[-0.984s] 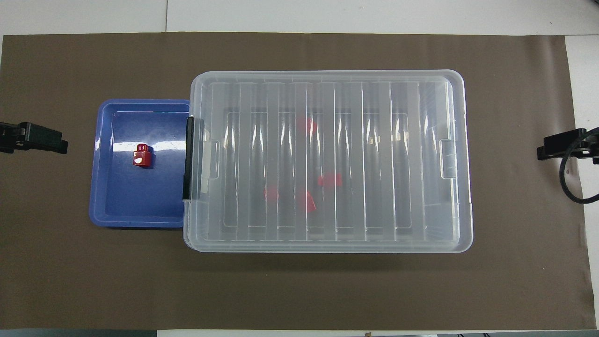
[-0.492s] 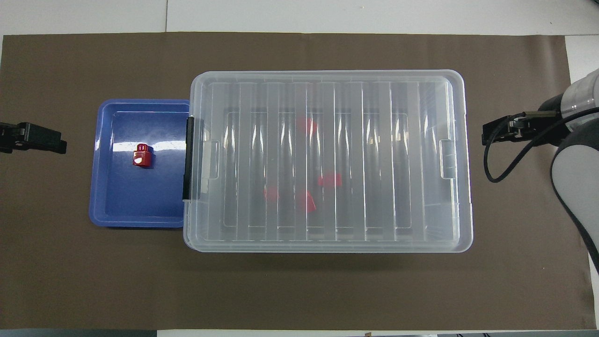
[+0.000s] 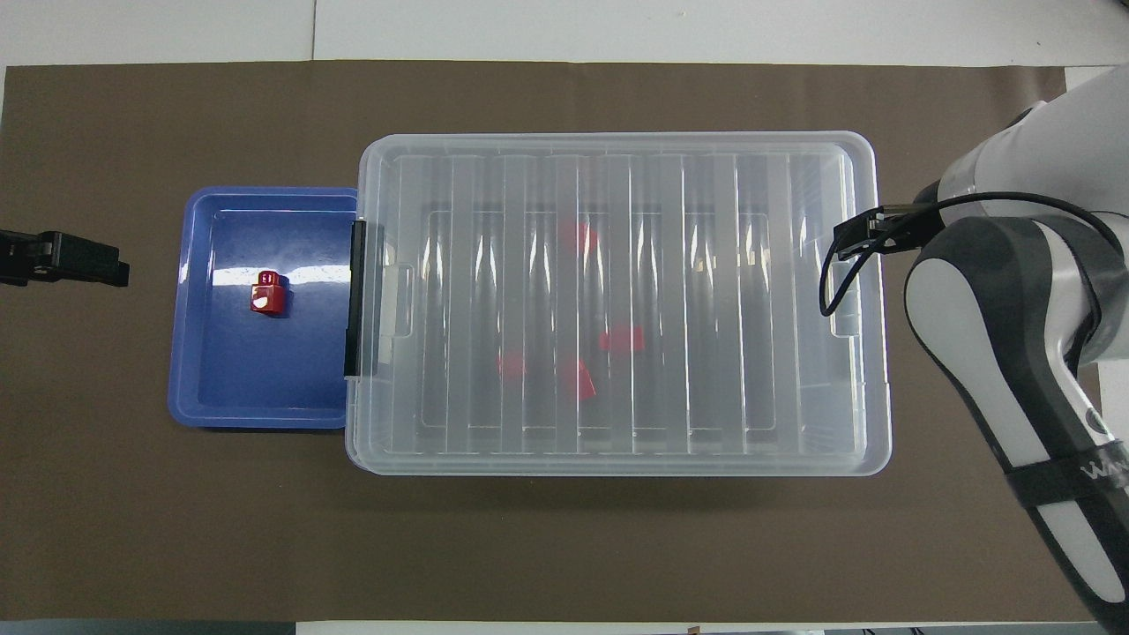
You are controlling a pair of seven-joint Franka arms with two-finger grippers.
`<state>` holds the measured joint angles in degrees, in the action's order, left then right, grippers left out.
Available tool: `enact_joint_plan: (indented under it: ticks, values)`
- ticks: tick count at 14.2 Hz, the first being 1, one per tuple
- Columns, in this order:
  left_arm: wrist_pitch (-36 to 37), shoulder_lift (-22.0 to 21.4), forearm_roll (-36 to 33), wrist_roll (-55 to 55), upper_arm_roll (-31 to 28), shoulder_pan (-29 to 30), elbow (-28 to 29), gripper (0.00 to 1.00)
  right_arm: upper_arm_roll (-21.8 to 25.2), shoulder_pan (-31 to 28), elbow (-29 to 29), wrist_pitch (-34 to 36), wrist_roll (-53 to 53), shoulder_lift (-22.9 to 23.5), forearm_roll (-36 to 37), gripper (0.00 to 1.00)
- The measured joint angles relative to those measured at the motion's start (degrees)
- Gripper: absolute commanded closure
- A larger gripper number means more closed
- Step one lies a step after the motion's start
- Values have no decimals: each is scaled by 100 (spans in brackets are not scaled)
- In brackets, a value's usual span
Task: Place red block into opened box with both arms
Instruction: 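Reach the right gripper to the lid edge while the left gripper reaches the block, then grasp the red block with the left gripper while the right gripper slides the lid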
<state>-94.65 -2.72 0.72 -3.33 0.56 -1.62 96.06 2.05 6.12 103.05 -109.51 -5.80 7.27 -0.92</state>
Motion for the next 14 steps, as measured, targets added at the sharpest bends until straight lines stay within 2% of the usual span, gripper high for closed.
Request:
enact_joint_plan:
  ticks: [4, 9, 14]
  values:
    - [-512, -73, 0, 0, 1, 0, 483, 0, 19, -28, 259, -163, 0, -62, 0, 0]
    - [-1786, -23, 0, 0, 7, -22, 1442, 0, 32, -274, 412, -219, 404, -158, 1, 0]
    - [-2980, 462, 0, 0, 25, -150, 2151, 0, 36, -435, 456, -227, 603, -161, -4, 0]
